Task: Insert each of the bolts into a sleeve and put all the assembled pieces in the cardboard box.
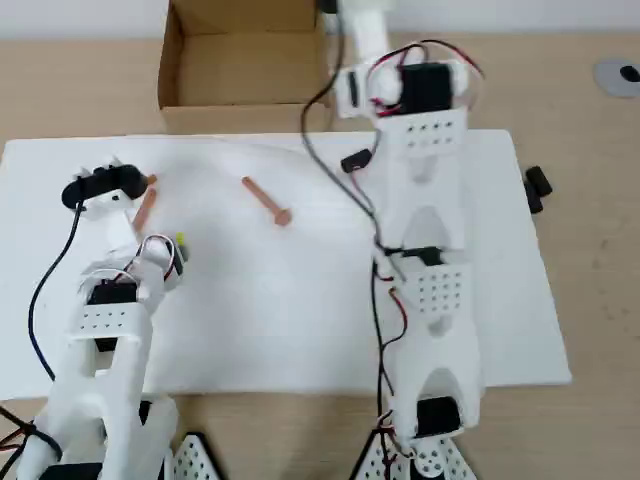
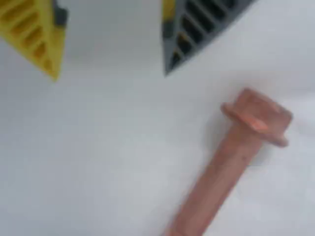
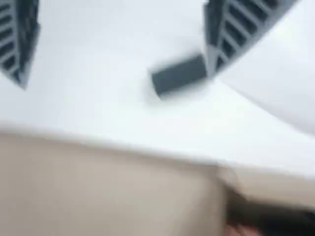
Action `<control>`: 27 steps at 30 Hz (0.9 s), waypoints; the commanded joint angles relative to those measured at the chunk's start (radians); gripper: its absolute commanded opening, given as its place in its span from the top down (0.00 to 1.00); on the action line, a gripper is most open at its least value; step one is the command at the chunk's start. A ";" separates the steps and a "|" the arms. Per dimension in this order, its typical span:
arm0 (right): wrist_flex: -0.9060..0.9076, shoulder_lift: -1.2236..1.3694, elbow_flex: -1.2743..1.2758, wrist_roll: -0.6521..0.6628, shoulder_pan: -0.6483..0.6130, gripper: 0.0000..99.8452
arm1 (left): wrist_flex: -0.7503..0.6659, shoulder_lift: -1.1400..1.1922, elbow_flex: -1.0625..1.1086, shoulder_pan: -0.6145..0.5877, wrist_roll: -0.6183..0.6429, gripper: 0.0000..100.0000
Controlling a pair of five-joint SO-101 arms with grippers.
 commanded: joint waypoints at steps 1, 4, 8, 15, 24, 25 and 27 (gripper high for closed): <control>0.017 -0.062 0.188 -0.014 0.047 0.72 | -0.015 -0.002 -0.043 -0.028 0.064 0.85; 0.009 -0.061 0.395 0.074 0.030 0.72 | -0.015 -0.001 -0.046 -0.060 0.118 0.85; 0.009 -0.044 0.484 0.287 0.008 0.72 | -0.017 -0.001 -0.044 -0.068 0.133 0.85; 0.011 -0.018 0.420 0.609 0.010 0.72 | -0.017 -0.001 -0.043 -0.066 0.132 0.85; 0.015 -0.013 0.437 1.002 -0.027 0.72 | -0.017 -0.001 -0.041 -0.066 0.130 0.85; 0.015 -0.013 0.452 1.054 -0.030 0.72 | -0.017 -0.001 -0.041 -0.064 0.129 0.85; 0.012 -0.013 0.475 1.166 -0.036 0.73 | -0.017 -0.001 -0.041 -0.064 0.117 0.85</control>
